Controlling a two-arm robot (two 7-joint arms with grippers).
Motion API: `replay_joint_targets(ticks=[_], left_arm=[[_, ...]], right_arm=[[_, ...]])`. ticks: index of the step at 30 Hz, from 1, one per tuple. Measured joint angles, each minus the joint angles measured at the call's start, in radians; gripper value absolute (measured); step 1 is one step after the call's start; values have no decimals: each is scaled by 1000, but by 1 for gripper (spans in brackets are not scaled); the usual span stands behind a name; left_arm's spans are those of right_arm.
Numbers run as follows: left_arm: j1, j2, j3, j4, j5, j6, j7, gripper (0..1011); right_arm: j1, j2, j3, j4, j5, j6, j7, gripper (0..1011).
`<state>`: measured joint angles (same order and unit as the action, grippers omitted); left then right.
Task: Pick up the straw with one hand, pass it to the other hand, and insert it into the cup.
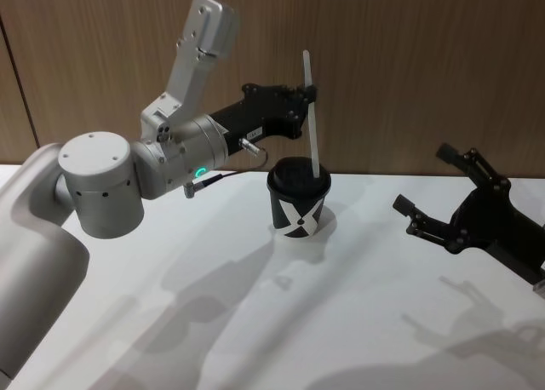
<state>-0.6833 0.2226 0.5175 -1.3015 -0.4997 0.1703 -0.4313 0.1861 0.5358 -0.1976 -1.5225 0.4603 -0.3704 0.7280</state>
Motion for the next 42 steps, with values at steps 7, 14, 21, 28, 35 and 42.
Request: replay_joint_targets(ticks=[7,14,21,28,35,42], left_arm=[[-4,-8,3,18,-8,4,-6,39],[-6,-13,5,27,-12,6,-9,227],[-7,-15,5,33,-15,7,-11,447],[-8,-16,6,35,-17,7,-12,662],[10,-10,0,20,-24,-1,-9,842],[45,5,-12,-10,-29,-33,-6,1000]], right_arm=[[0,0,0,0,0,0,0,1001],[0,0,0,0,0,0,0,1001],[0,0,0,0,0,0,0,1001],[0,0,0,0,0,0,0,1001],[2,-2,-1,0,1,0,-2,1001],[20,-27,-4,-11,11,19,-34,1001]])
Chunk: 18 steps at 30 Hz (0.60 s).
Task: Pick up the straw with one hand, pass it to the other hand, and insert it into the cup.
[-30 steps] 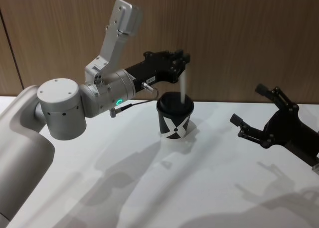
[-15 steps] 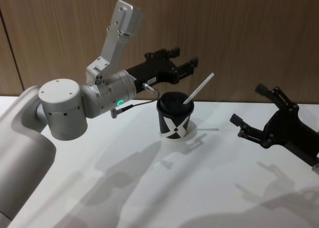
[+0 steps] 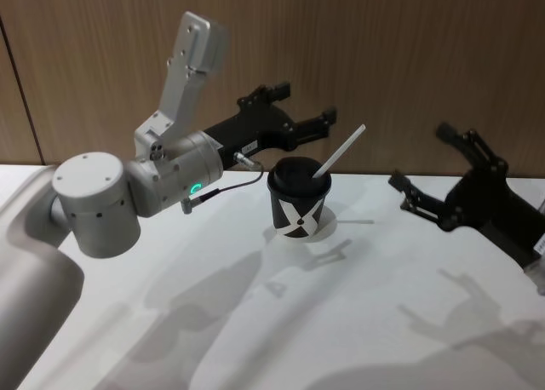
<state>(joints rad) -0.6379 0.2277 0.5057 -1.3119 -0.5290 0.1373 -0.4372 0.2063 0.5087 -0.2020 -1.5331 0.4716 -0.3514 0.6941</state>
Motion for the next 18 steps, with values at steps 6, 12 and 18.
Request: replay_joint_targets(ticks=[6,12,18], left_arm=[[35,16,-10,-27,1,-37,-1,1000],[61,27,-18,-45,6,-73,-7,1000],[83,33,-25,-57,13,-116,-21,1000]], right_arm=[[26,-35,-7,-29,17,52,-51,1001],[50,-66,-15,-68,40,136,-116,1001],[69,-92,-23,-114,76,238,-173,1001]])
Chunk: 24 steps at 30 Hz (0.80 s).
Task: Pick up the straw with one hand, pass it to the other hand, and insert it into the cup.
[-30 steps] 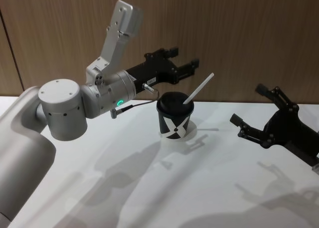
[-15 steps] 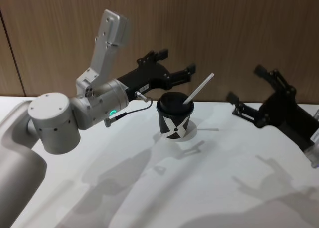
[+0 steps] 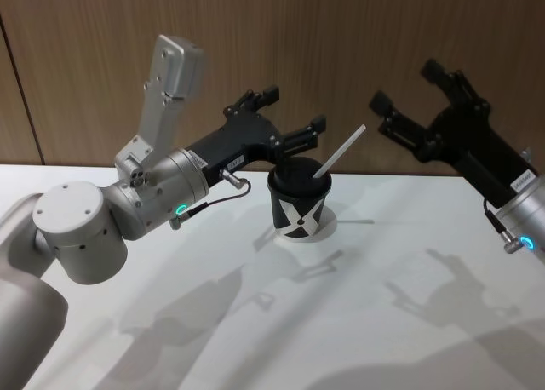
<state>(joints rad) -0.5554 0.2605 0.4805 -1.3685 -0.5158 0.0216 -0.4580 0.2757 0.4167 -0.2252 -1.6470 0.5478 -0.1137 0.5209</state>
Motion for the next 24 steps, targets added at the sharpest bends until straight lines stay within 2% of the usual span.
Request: replay_joint_targets(ticks=[2,6,12,24], left_arm=[[6,1,-2,-3,2,-15,-6,1000],[15,1,-6,-7,6,-39,-14,1000],[28,0,-12,-14,10,-74,-27,1000],[56,-3,-24,-36,16,-106,-32,1000]], right_arm=[[2,-2,-1,-6,4,10,-5,1001],[8,-8,-6,-33,29,70,-29,1001],[11,-8,-12,-58,57,127,-45,1001],[18,-10,-27,-87,96,191,-61,1001]])
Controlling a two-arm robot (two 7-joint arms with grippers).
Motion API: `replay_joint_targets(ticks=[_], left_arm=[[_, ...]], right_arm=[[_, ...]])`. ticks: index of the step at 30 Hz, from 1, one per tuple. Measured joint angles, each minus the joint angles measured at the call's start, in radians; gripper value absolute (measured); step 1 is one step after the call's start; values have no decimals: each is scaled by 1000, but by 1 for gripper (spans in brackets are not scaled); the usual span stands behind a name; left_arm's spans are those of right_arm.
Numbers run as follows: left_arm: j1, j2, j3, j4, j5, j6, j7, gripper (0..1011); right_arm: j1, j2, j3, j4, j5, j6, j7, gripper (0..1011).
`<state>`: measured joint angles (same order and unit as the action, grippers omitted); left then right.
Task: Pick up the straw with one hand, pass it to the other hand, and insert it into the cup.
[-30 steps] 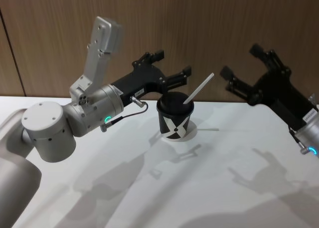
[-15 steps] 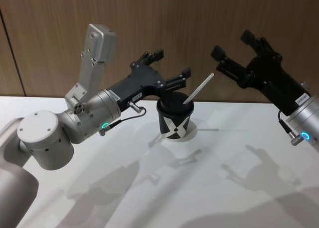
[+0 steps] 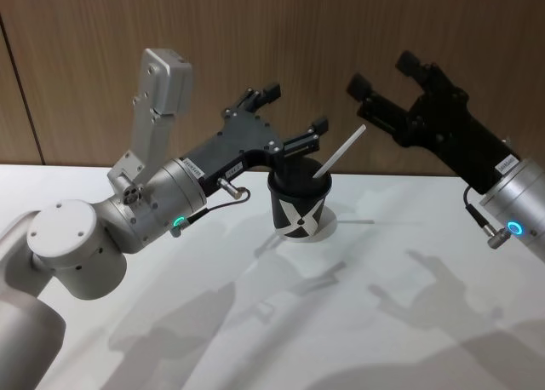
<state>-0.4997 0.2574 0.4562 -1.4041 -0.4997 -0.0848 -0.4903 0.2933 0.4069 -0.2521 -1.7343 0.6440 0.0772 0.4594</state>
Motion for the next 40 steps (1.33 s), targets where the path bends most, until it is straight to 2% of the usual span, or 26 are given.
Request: replay_joint_targets(ticks=[15,40], left_arm=[[14,-2,-6,-13,3,-11,2,1000],[19,-2,-8,-18,4,-15,4,1000]], right_arm=[[4,-3,-8,-13,20,27,-8,1001],[6,-4,-11,-17,27,36,-10,1001]])
